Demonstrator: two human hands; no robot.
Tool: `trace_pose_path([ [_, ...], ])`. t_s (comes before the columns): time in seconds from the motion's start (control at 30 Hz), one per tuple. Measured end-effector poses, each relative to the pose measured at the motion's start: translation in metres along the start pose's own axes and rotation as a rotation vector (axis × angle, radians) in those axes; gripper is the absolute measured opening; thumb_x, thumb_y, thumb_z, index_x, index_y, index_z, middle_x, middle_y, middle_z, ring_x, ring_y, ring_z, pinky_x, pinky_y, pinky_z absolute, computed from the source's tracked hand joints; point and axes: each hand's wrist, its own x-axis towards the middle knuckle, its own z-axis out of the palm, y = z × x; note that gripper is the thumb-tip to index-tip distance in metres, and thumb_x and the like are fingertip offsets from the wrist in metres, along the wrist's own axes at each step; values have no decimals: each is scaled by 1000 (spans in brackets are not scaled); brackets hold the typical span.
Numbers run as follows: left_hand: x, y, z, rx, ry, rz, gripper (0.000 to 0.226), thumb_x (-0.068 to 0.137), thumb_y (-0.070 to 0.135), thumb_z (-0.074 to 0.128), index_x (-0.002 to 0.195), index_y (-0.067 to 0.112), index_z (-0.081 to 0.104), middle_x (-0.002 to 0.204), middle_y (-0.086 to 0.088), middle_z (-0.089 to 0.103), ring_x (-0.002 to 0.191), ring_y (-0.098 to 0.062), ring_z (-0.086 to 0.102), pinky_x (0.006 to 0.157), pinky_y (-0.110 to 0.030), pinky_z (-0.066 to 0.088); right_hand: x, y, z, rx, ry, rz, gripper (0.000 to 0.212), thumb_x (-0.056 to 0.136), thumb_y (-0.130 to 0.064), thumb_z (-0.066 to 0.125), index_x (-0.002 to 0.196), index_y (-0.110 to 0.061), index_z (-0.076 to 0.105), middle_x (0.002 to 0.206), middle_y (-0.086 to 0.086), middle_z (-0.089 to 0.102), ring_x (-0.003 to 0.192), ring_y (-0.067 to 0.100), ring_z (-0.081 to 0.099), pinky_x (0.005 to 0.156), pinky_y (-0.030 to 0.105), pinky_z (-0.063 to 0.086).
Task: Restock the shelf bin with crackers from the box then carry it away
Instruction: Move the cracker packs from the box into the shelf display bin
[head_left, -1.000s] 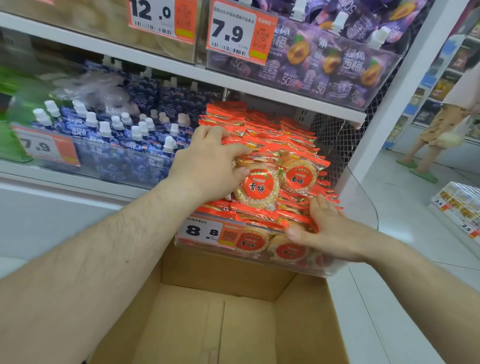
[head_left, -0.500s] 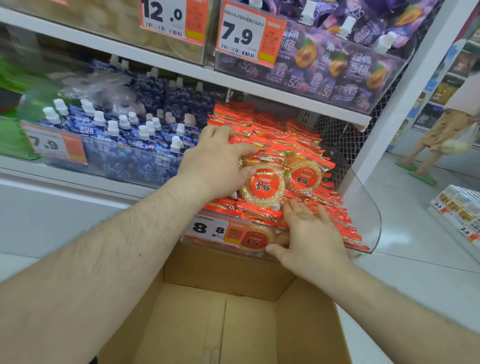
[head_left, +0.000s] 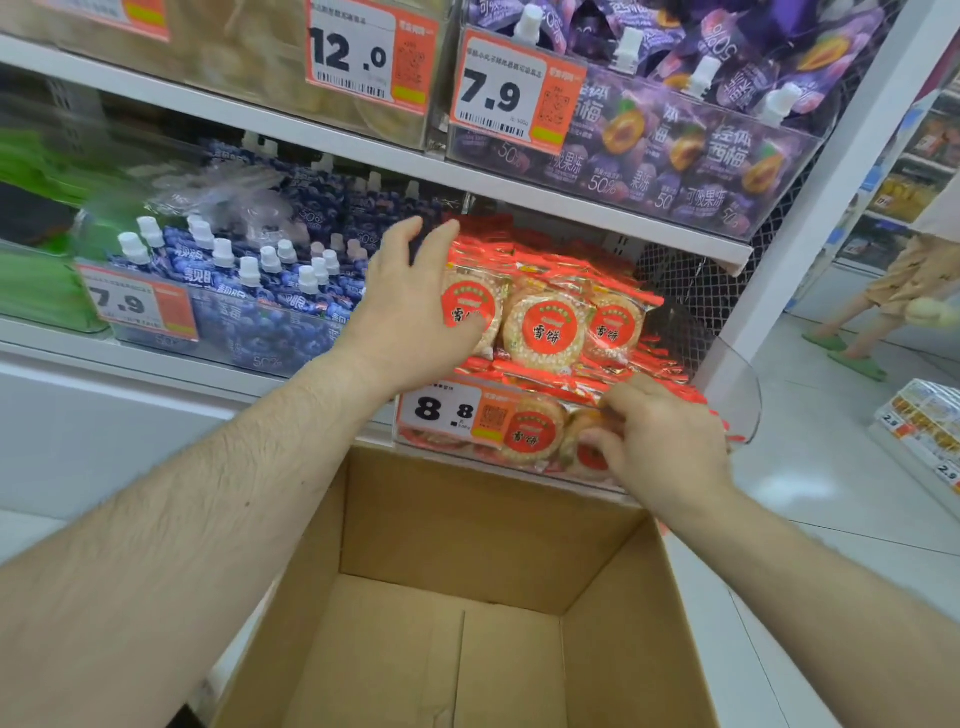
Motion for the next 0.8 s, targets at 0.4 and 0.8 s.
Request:
trace_pose_path([
  [0.4,-12,-18,7,68,-41,54,71,83,16,62,146,18,30,139,-4,31,135,-21,28,109,-28,27,39,8,52,12,-152,192,29,78,-40,75,86,-14,65,95,2,61,83,32,61,66,38,48],
  [0.8,-32,-19,18,200,-259,58,71,85,21,59,148,21,25,144,-3,30,136,-22,25,107,-44,37,28,1,61,87,-168,283,23,82,-30,71,94,-13,60,101,3,57,84,30,60,64,35,45],
])
